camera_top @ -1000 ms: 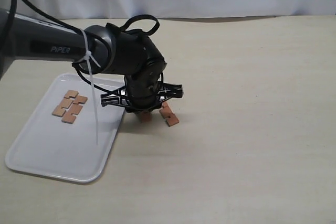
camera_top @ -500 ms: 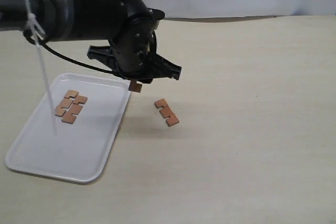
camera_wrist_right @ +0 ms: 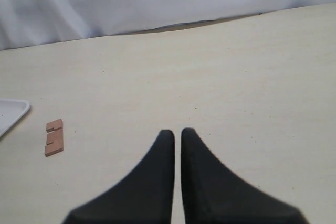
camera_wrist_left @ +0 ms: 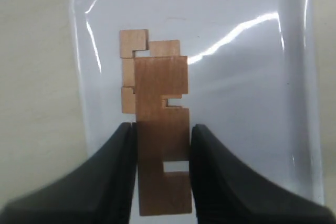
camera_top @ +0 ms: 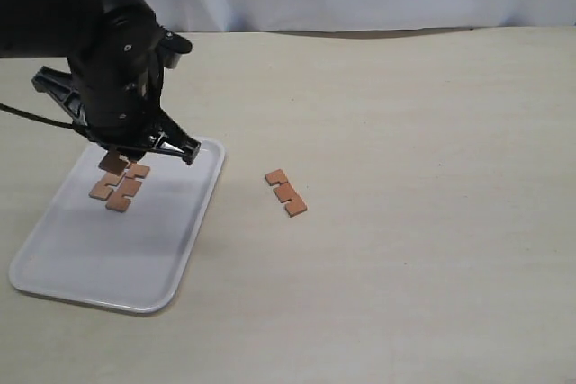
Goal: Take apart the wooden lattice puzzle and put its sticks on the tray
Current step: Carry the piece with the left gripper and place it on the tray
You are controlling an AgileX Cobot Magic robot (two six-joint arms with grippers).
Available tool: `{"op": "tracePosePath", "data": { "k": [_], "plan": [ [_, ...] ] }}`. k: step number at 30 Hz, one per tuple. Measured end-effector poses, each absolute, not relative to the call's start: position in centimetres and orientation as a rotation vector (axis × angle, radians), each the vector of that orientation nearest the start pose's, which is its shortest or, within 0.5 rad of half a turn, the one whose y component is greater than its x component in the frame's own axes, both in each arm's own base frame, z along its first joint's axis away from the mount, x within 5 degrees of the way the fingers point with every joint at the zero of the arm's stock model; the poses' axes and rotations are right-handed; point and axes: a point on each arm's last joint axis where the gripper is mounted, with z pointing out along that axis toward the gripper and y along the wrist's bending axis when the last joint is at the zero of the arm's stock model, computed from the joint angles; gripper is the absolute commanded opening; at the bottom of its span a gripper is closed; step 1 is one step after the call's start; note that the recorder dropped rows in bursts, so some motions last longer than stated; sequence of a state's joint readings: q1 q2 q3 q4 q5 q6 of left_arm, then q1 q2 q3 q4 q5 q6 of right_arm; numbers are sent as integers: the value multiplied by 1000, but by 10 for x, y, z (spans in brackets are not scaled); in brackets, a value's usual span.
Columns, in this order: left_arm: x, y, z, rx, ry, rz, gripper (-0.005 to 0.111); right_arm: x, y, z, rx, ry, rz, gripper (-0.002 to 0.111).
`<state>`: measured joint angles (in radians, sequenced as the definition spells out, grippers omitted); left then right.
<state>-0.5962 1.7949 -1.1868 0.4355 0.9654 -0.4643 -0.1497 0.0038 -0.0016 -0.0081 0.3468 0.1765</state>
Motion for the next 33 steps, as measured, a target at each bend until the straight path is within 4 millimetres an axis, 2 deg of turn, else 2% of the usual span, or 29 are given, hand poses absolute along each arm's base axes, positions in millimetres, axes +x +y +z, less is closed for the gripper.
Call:
{"op": "tracePosePath", "data": {
  "k": [5, 7, 9, 10, 11, 16, 17, 26, 31, 33],
  "plan": [
    [288, -162, 170, 651, 2773, 307, 0, 53, -8, 182, 293, 1809, 11, 4],
    [285, -162, 163, 674, 2754, 275, 1, 53, -8, 182, 293, 1809, 11, 4],
    [284, -162, 160, 683, 2742, 259, 6, 53, -8, 182, 293, 1809, 11, 4],
    [284, -163, 160, 685, 2736, 249, 11, 53, -8, 182, 293, 1809, 11, 4],
    [285, -164, 160, 686, 2729, 241, 23, 53, -8, 182, 293, 1809, 11, 4],
    [286, -164, 160, 698, 2710, 236, 63, 53, -8, 182, 293, 1809, 11, 4],
    [286, -164, 160, 698, 2709, 234, 66, 53, -8, 182, 293, 1809, 11, 4],
    [288, -167, 162, 668, 2713, 201, 69, 53, -8, 182, 293, 1809, 11, 4],
    [297, -186, 179, 496, 2709, -20, 69, 53, -8, 182, 293, 1809, 11, 4],
    [297, -197, 184, 490, 2678, -94, 69, 53, -8, 182, 293, 1809, 11, 4]
  ]
}}
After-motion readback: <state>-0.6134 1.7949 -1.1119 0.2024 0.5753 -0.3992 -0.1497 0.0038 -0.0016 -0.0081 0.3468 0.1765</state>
